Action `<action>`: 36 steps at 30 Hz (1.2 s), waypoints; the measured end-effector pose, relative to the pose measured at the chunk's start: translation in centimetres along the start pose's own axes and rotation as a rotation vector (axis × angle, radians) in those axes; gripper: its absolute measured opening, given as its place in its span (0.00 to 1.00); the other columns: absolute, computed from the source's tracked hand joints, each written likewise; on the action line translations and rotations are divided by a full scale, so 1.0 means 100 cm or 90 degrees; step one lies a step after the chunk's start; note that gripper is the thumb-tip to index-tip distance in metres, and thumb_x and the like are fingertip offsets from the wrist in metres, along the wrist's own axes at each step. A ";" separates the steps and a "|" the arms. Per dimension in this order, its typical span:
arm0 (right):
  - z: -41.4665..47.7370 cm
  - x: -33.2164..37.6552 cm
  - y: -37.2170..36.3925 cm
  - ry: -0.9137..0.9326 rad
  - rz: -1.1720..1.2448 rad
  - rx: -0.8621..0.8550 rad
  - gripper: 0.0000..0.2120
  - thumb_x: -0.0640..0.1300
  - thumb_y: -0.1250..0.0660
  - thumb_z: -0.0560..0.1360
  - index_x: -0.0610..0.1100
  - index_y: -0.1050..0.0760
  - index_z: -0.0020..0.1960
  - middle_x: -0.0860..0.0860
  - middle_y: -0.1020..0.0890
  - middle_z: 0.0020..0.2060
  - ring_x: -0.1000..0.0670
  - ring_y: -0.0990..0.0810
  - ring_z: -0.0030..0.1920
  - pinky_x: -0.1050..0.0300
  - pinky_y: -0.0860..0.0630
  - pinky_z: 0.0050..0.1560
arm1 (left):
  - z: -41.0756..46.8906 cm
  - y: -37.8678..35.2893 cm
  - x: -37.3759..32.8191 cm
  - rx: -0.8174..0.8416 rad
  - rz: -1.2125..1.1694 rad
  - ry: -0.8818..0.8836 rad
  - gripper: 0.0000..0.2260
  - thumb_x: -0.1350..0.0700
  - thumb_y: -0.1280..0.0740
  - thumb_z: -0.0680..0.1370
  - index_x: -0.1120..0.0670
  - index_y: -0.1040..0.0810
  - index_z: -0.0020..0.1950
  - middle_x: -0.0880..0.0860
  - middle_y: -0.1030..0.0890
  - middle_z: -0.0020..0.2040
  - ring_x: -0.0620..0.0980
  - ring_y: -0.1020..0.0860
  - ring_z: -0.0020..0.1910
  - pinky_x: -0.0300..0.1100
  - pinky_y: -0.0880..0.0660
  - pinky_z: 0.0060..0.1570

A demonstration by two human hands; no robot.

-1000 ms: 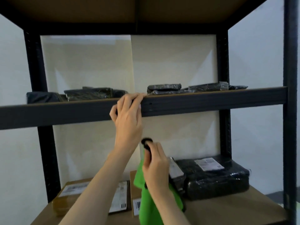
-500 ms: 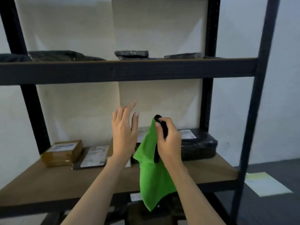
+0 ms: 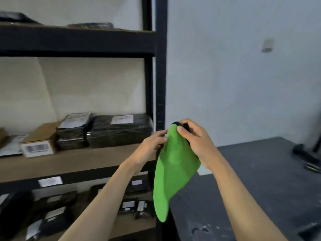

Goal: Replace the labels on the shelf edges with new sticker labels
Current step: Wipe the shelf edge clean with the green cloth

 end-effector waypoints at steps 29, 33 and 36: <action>0.098 -0.375 0.155 -0.503 0.211 0.333 0.22 0.39 0.26 0.68 0.43 0.29 0.60 0.45 0.18 0.54 0.46 0.18 0.52 0.46 0.23 0.57 | 0.248 -0.141 0.240 -0.244 -0.279 0.331 0.17 0.60 0.27 0.67 0.59 0.20 0.55 0.61 0.17 0.51 0.58 0.17 0.48 0.47 0.20 0.40; 0.120 -0.423 0.131 -0.588 0.296 0.371 0.16 0.33 0.32 0.70 0.42 0.30 0.55 0.43 0.19 0.50 0.44 0.17 0.46 0.50 0.20 0.43 | 0.256 -0.124 0.286 -0.411 -0.272 0.354 0.16 0.59 0.27 0.67 0.60 0.19 0.54 0.60 0.17 0.50 0.57 0.17 0.47 0.47 0.20 0.42; 0.130 -0.461 0.112 -0.611 0.284 0.350 0.09 0.35 0.32 0.71 0.41 0.28 0.50 0.42 0.18 0.47 0.44 0.18 0.45 0.49 0.20 0.44 | 0.262 -0.119 0.316 -0.454 -0.315 0.371 0.15 0.58 0.28 0.67 0.58 0.19 0.53 0.58 0.16 0.48 0.55 0.17 0.45 0.45 0.20 0.41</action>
Point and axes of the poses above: each hand's wrist, its own z-axis towards the middle knuckle, its own y-axis out of the back of the hand, x = y × z, the point moved 4 cm from there along z, towards the middle knuckle
